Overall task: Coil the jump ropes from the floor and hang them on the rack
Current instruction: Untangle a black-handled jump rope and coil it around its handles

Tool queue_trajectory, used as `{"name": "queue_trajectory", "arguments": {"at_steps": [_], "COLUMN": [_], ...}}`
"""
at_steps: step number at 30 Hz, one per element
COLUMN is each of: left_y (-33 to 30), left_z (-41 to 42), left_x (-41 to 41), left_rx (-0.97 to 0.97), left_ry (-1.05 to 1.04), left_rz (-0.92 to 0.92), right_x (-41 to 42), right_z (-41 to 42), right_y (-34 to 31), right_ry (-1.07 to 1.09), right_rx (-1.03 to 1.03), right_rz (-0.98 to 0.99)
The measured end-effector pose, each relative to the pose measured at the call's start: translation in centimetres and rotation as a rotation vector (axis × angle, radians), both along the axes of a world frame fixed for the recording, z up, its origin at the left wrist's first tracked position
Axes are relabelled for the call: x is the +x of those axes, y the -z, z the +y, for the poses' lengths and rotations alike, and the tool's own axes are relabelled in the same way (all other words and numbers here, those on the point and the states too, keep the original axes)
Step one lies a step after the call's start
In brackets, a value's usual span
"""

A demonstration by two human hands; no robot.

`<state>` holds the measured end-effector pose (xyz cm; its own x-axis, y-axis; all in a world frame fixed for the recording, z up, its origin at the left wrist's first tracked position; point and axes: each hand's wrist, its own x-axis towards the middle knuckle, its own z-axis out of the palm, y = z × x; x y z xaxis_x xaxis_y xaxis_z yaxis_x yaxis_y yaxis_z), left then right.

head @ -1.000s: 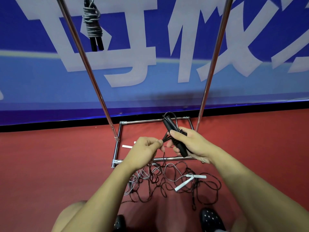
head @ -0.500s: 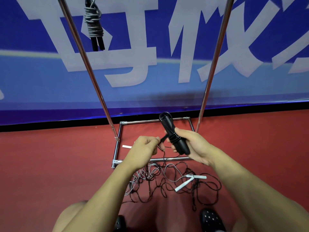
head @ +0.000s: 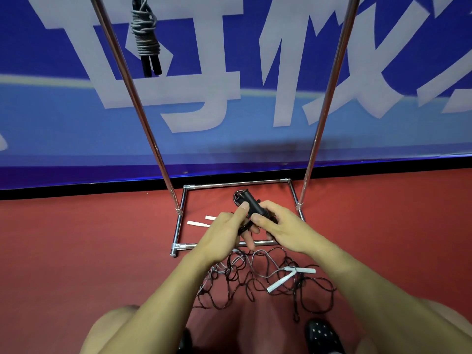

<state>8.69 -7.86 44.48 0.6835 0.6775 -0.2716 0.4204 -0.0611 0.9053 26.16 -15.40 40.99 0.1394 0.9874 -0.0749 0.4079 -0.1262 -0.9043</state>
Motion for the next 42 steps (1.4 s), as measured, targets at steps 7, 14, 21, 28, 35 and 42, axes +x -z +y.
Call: {"name": "queue_trajectory", "arguments": {"at_steps": [7,14,21,28,35,42], "left_y": [-0.3,-0.2,-0.6,-0.1,-0.3,0.5], "left_z": [-0.4,0.1,-0.2,0.3,0.2,1.2], "left_x": [0.0,-0.3,-0.2,-0.4,-0.4,-0.7], "left_rx": [-0.006,-0.005,-0.023,0.023,-0.04,-0.153], "left_ry": [-0.009,-0.045,0.024,0.076,0.085,0.034], "left_rz": [0.074,0.034,-0.083,-0.084,-0.115,-0.093], "right_x": [-0.4,0.2,-0.4,-0.2,-0.7,0.3], "right_z": [-0.6,-0.3,-1.2,-1.1,-0.9,-0.7], "right_y": [-0.4,-1.2,-1.8,-2.0,-2.2,-2.6], "right_ry": [-0.097,-0.018,-0.127,-0.084,-0.024,0.06], "right_rx": [-0.074,-0.053,-0.27,-0.121,-0.045,-0.101], "right_rz": [-0.132,0.116,0.715,0.477,0.381,0.362]}}
